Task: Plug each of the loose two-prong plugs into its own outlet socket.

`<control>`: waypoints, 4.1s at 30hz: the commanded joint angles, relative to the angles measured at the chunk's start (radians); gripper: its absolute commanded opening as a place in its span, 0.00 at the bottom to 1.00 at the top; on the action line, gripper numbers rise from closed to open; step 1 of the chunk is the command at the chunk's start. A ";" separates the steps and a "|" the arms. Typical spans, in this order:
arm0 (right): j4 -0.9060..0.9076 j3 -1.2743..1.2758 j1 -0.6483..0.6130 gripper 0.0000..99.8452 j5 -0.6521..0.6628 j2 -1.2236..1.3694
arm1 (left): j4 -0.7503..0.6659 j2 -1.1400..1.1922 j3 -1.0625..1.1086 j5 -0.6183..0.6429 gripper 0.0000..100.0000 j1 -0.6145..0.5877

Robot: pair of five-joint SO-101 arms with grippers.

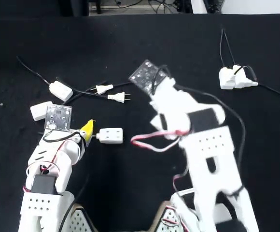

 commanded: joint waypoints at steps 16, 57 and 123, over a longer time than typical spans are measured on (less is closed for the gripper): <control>-0.402 0.300 0.052 0.02 0.086 0.351 | -0.012 -0.009 -0.008 -0.005 0.23 -0.010; -0.680 0.170 -0.077 0.11 -0.069 0.584 | -0.012 -0.009 -0.007 -0.005 0.23 -0.013; -0.529 0.285 -0.092 0.01 -0.084 0.229 | -0.009 -0.011 -0.039 0.000 0.23 -0.002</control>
